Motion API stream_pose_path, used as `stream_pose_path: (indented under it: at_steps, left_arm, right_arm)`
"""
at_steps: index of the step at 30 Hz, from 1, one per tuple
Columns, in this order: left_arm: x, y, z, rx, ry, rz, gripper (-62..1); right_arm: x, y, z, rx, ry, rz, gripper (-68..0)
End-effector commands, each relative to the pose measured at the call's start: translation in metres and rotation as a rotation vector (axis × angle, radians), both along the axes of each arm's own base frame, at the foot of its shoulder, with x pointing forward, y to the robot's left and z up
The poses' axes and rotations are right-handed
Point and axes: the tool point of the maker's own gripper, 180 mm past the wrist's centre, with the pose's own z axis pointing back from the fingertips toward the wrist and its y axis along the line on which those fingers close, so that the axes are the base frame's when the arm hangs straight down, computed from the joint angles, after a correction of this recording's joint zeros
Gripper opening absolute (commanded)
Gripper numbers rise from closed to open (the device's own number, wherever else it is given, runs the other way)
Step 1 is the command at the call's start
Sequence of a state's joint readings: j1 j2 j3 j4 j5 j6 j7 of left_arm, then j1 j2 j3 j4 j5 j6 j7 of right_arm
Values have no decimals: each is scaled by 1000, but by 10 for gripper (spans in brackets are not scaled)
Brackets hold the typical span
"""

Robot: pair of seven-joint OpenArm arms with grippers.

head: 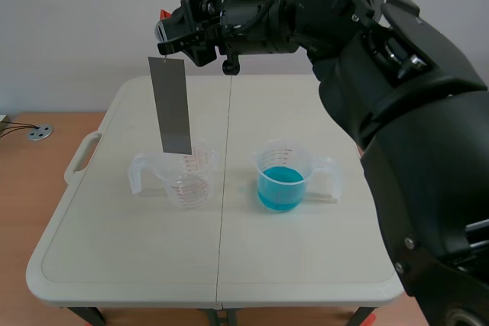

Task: Hold the metal plate by the orange handle, dip it into the blue solution, take it out and point at it, then put the plate back in the beaker on the left.
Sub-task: 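Put the plate into the left beaker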

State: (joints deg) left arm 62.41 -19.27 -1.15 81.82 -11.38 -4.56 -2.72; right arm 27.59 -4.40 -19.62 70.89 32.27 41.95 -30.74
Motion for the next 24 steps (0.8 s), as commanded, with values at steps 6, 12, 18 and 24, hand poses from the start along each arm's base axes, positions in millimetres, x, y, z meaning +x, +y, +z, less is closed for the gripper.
stream_pose_path:
  at_steps: [6, 12, 18, 24]
  left_arm:
    - [-16, -4, 3, -21, 30, -14, -582]
    - [-16, -4, 3, -21, 30, -14, -582]
    - [-16, -4, 3, -21, 30, -14, -582]
    - [-16, -4, 3, -21, 30, -14, -582]
  right_arm:
    - [7, 2, 6, 25, -26, 0, -660]
    - [10, 1, -7, 32, 0, -12, -660]
    - [7, 7, -23, 14, 32, 1, -660]
    - [2, 13, -35, 4, 59, 21, -660]
